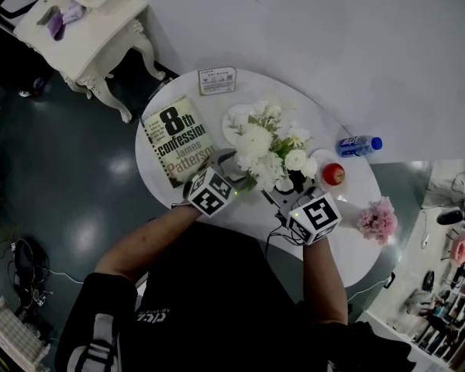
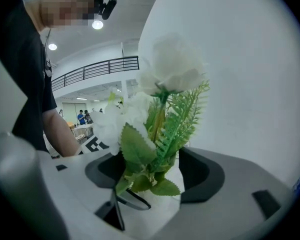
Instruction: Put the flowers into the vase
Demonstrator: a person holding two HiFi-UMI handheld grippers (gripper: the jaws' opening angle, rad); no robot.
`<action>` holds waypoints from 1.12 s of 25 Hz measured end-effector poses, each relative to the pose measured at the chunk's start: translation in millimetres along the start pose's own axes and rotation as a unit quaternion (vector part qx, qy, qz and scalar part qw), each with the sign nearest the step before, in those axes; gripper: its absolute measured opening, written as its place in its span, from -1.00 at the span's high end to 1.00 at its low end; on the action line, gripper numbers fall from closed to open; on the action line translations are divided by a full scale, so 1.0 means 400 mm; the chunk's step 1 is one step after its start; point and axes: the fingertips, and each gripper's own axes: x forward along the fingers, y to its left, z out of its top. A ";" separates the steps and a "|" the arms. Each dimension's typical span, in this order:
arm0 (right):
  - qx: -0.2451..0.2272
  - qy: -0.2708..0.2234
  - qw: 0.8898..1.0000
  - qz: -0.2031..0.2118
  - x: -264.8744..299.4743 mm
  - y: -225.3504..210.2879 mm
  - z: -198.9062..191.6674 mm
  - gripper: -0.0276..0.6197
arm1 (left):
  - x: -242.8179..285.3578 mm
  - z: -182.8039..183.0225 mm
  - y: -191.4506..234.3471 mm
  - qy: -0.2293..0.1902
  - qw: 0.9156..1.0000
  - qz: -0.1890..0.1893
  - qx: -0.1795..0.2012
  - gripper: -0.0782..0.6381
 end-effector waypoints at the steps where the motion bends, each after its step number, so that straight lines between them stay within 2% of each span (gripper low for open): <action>1: 0.001 0.002 1.000 0.000 -0.001 -0.001 -0.004 -0.06 | 0.000 0.000 0.000 0.000 1.000 0.000 0.000 -0.14; 16: 0.021 0.029 0.999 -0.002 0.003 -0.002 -0.061 -0.10 | -0.002 -0.003 -0.003 0.000 1.000 -0.002 0.000 -0.14; 22: 0.015 0.045 0.999 0.004 0.008 0.010 -0.086 -0.10 | -0.002 -0.004 -0.002 0.000 1.000 -0.002 0.000 -0.14; 28: 0.035 0.025 0.999 0.002 -0.010 0.006 -0.075 -0.10 | -0.002 0.000 -0.004 0.001 1.000 -0.003 0.002 -0.14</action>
